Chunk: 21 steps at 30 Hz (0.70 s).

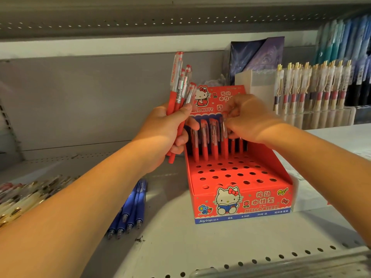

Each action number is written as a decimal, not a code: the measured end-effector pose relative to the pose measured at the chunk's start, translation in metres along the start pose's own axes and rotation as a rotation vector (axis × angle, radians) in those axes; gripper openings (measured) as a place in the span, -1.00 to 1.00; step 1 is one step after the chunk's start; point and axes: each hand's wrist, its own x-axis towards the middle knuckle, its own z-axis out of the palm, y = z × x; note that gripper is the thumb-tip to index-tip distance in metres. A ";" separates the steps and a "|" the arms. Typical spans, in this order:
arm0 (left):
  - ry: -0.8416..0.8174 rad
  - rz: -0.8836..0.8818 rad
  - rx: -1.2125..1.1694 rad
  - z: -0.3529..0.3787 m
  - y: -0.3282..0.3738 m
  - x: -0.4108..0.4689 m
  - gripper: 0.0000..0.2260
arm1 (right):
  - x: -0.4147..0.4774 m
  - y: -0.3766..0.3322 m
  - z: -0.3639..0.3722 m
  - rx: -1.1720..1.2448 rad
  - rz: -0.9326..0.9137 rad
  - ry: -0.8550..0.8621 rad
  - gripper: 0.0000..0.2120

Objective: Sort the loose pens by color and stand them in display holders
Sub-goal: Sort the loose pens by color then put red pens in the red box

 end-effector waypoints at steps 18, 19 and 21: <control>-0.161 -0.011 0.043 0.005 -0.002 -0.007 -0.85 | -0.010 -0.024 -0.004 0.558 -0.109 -0.005 -0.90; -0.178 -0.017 0.049 0.005 -0.003 -0.007 -0.87 | -0.011 -0.024 -0.004 0.587 -0.115 -0.050 -0.94; -0.207 -0.023 0.062 0.006 -0.004 -0.007 -0.90 | -0.013 -0.023 -0.002 0.629 -0.110 -0.118 -0.96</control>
